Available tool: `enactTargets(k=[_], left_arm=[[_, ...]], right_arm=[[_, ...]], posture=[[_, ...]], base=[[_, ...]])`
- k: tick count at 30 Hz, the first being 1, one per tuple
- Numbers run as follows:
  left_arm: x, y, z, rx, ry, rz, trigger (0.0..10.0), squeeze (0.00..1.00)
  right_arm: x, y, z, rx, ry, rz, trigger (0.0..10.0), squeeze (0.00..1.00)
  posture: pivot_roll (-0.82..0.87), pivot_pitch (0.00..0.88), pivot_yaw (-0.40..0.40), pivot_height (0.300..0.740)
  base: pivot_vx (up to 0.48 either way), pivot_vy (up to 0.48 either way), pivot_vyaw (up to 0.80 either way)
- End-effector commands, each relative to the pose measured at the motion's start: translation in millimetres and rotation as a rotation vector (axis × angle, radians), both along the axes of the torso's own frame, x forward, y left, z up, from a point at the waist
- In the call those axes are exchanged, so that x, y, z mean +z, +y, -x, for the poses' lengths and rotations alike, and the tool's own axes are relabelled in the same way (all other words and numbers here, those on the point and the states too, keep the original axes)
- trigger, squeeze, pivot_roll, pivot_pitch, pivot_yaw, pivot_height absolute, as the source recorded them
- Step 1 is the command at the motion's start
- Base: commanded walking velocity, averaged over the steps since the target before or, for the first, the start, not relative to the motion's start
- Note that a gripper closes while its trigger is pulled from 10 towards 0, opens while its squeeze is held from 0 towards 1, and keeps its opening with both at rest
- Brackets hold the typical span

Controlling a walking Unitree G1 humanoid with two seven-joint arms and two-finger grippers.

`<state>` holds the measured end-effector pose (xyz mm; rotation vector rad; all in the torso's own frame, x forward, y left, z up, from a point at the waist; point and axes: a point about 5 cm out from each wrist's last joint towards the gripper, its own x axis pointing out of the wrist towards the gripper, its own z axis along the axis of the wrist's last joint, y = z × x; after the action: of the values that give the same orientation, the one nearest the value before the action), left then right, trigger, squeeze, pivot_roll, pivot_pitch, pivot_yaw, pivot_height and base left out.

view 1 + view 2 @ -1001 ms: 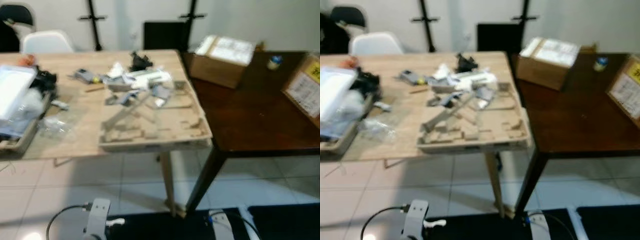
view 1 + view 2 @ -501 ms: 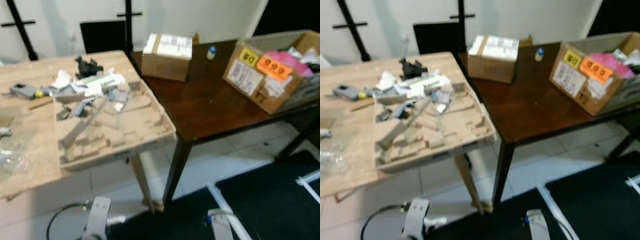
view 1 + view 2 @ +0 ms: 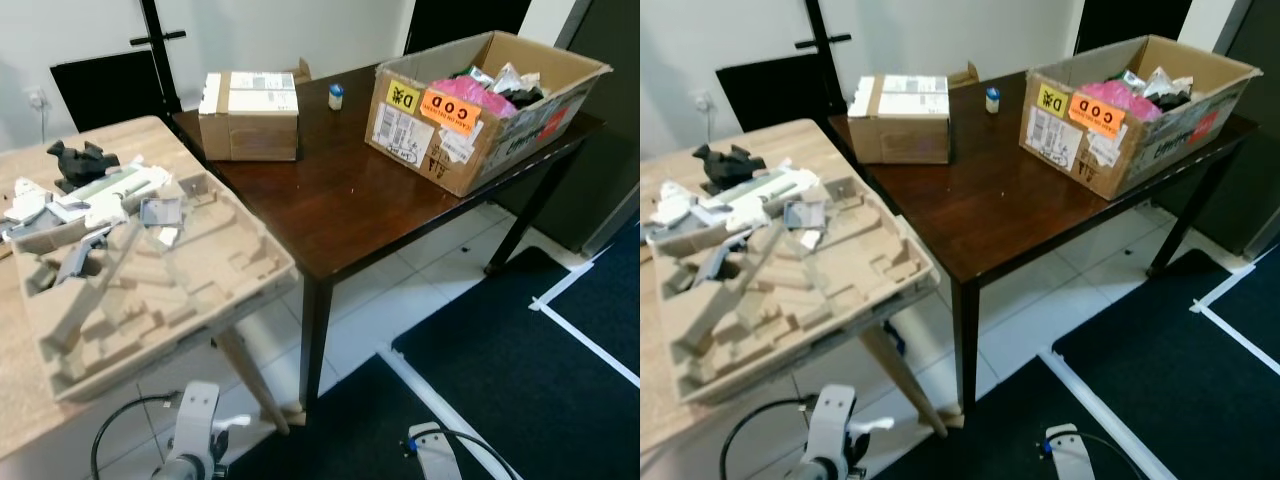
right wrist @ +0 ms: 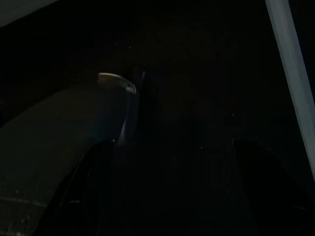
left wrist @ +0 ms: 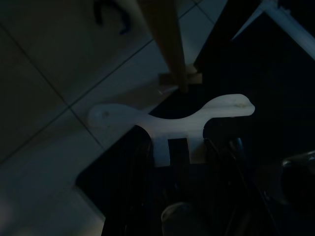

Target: Picking trash to rubbish bin

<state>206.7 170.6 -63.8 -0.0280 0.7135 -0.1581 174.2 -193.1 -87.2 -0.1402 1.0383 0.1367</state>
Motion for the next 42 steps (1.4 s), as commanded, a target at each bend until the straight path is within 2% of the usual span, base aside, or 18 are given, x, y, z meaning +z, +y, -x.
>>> enactTargets(k=[1, 12, 31, 42], left_arm=[[-4.3, 1.6, 6.5, 0.036, 0.028, 0.019, 10.0, 0.0], [-3.4, 0.9, 4.9, 0.068, 0.018, 0.036, 10.0, 0.0], [-2.6, -4.3, 2.7, 0.044, 0.013, 0.037, 10.0, 0.0], [-1.8, -5.1, 0.9, 0.044, 0.009, 0.038, 10.0, 0.0]], right_arm=[[-3.8, 7.2, 6.8, 0.024, 0.02, -0.022, 10.0, 0.0], [-3.6, 9.7, 5.8, 0.062, 0.02, -0.018, 10.0, 0.0], [-2.5, 9.4, 3.8, 0.067, 0.011, -0.016, 10.0, 0.0], [-1.1, 11.5, 1.1, 0.113, -0.003, -0.012, 10.0, 0.0]], posture=[[-0.04, 0.109, 0.041, 0.74], [-0.03, 0.097, 0.026, 0.74], [-0.04, 0.099, 0.032, 0.74], [-0.04, 0.101, 0.031, 0.74]], base=[[0.0, 0.0, 0.0], [0.0, -0.299, 0.0], [0.0, -0.376, 0.0], [0.0, -0.358, 0.12]])
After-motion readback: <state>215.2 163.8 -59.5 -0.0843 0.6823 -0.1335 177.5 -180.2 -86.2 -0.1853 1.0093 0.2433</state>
